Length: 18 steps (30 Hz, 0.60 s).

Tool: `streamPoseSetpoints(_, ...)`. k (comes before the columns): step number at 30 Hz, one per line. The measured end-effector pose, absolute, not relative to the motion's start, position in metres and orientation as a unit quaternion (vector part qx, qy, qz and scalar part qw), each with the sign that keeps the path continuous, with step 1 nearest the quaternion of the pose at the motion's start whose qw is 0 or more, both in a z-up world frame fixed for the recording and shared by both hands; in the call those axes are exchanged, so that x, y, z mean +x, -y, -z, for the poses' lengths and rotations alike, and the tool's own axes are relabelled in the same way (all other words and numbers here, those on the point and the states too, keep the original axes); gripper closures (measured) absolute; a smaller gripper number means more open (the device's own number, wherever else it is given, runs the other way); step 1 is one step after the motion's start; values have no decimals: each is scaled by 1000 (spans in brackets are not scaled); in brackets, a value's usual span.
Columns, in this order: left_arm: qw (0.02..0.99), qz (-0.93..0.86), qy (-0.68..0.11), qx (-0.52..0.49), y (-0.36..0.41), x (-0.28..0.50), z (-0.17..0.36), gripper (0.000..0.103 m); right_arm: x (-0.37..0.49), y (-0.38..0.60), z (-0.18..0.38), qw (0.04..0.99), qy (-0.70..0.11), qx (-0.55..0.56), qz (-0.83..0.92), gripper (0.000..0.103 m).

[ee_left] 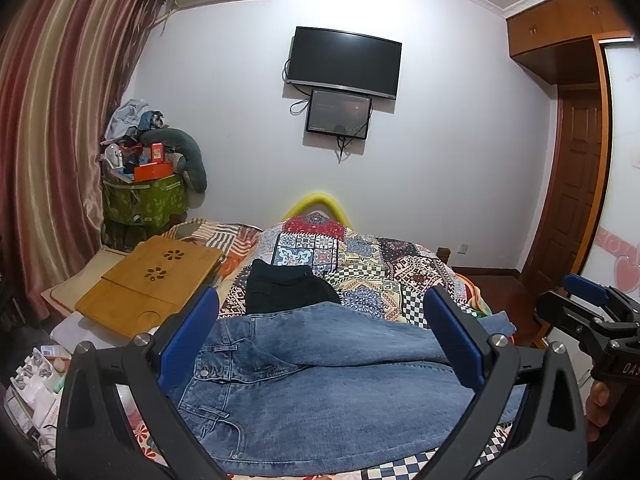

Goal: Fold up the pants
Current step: 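Lower both grippers onto the jeans waistband and close on it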

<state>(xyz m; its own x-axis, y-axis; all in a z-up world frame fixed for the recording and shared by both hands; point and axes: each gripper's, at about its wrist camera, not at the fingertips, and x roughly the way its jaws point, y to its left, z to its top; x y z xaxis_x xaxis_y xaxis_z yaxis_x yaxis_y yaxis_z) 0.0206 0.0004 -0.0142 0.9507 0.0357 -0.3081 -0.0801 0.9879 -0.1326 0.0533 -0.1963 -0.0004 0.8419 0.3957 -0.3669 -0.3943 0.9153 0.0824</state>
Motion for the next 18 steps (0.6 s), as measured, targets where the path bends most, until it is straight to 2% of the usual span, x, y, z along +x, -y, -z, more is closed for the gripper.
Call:
streamPoseSetpoints(8,983,-36,-166,-69,-5,58,22,0,78,198,12,959,-208,-2,-194,0)
streamPoseSetpoints(18,969,-52,-228,-85,-44,154,54,0,154,203,46,950,-257,-41,-175,0)
